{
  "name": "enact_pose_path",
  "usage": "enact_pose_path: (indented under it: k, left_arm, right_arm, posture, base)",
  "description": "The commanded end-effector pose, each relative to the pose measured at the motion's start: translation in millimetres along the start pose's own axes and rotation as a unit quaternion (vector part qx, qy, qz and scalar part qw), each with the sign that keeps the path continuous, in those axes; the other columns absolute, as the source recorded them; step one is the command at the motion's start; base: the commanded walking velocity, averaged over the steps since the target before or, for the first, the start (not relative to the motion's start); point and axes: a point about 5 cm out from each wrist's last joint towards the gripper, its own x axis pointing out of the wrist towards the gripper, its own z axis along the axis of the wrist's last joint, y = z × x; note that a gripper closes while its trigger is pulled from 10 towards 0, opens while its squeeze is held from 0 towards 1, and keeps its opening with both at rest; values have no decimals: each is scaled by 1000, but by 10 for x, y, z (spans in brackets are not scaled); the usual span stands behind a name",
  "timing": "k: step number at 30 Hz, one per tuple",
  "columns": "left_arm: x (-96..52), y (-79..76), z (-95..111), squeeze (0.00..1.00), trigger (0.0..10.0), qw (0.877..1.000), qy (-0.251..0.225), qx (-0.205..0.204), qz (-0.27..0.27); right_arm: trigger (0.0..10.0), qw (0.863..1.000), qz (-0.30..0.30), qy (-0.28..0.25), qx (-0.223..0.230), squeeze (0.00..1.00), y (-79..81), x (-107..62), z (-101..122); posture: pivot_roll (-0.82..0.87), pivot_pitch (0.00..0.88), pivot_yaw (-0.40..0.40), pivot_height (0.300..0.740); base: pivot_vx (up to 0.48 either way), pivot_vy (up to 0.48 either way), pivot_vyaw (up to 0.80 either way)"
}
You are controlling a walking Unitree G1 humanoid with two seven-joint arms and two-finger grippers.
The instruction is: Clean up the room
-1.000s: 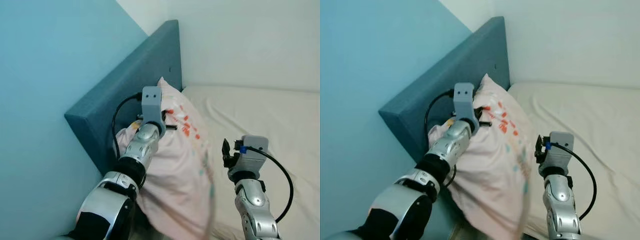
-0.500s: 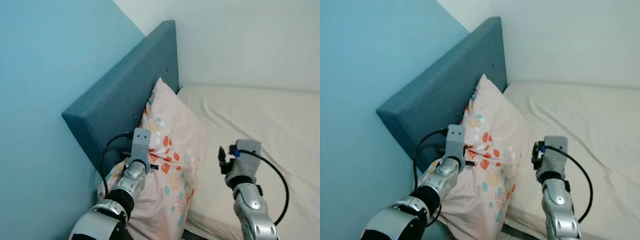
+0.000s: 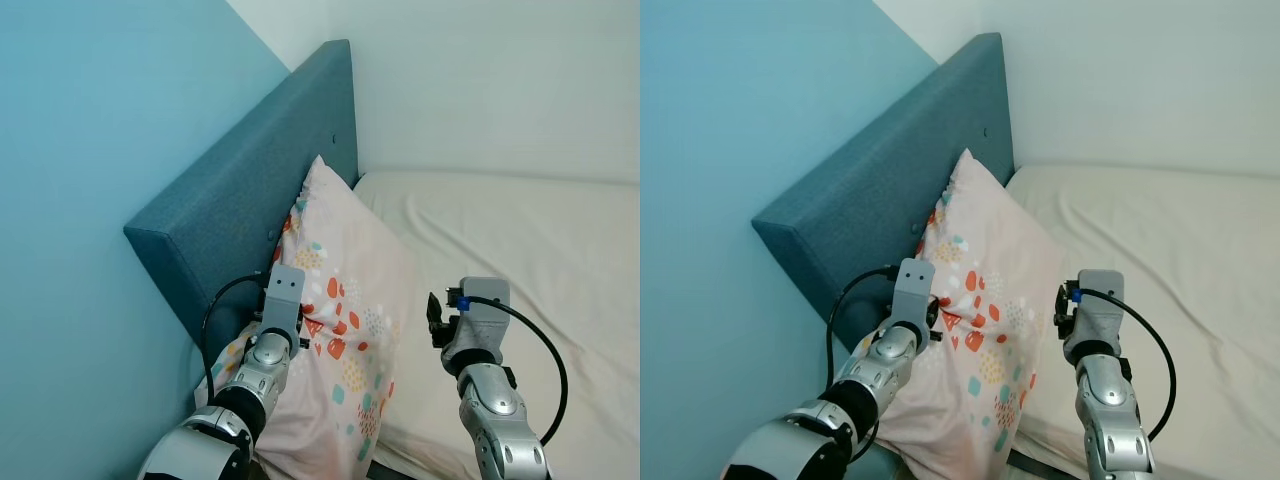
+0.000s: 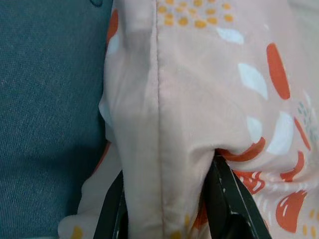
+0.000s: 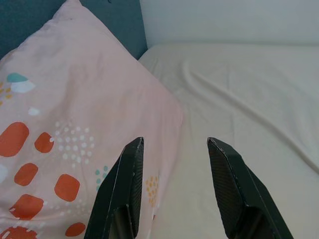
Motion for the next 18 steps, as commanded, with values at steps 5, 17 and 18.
enact_pose_path:
  k: [5,17,18]
  left_arm:
    - [36,-134,608,0,10000,988,-147,-11,-50]
    - [-206,376,1258,0,10000,940,-324,41,-96]
    - [-206,376,1258,0,10000,940,-324,41,-96]
  right_arm:
    - [10000,1000,16,9,3,0,113,34,-31]
    - [10000,999,30,10,7,0,210,44,-85]
    - [10000,999,30,10,7,0,210,44,-85]
  posture:
    - [-64,96,112,738]
    - [-22,57,94,738]
    - [-22,57,94,738]
  base:
    - [0,0,0]
    - [0,0,0]
    - [0,0,0]
